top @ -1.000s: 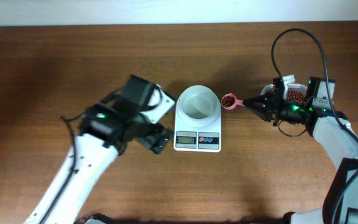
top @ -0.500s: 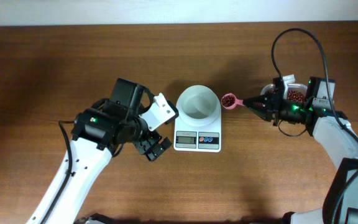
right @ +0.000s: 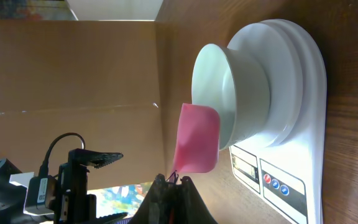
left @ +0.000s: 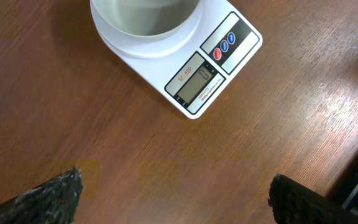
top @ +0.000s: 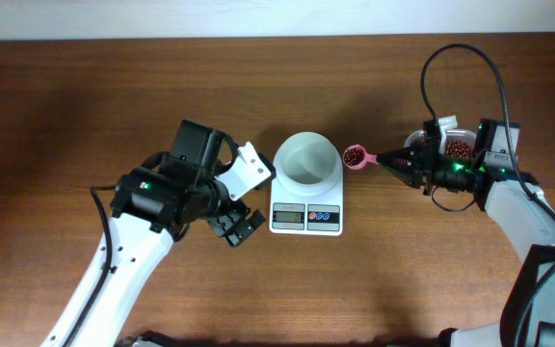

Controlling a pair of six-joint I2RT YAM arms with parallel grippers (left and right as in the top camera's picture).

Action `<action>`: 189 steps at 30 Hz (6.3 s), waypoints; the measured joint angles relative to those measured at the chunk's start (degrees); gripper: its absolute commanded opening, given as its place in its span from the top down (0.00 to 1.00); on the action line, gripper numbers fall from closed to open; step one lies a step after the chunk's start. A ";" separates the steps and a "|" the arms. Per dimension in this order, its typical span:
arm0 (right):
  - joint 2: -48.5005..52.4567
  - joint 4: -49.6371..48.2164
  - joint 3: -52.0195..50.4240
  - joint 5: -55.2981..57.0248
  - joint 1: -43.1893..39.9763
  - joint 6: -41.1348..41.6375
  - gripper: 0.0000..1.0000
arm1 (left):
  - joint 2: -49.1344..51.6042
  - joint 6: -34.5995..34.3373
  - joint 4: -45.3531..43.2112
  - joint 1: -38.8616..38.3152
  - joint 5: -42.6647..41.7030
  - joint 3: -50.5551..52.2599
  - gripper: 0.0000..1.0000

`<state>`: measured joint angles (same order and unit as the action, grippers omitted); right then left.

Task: Scoop and weigh 50g on scale
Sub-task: 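Withdraw the left gripper to the left of the scale, then move the filled scoop over the white bowl with the right gripper, then tip the scoop to pour beans into the bowl, then carry the empty scoop back to the bean tub with the right gripper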

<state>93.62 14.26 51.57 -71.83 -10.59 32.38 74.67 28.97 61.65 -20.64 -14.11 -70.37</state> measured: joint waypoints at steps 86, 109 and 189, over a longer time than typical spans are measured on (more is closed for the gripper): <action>0.22 -17.62 -0.09 18.69 17.03 -22.82 0.96 | 0.00 0.00 -0.42 0.00 0.22 0.00 0.01; 0.35 -17.66 -0.07 22.60 17.40 -41.22 0.96 | 0.00 0.00 -0.42 0.00 0.20 0.00 0.01; -21.31 -4.70 -0.04 81.53 26.25 -46.47 0.96 | 0.00 0.00 -0.42 0.00 0.24 0.00 0.01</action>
<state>72.31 9.56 51.53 9.69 15.66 -14.09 74.67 28.97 61.23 -20.64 -13.87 -70.37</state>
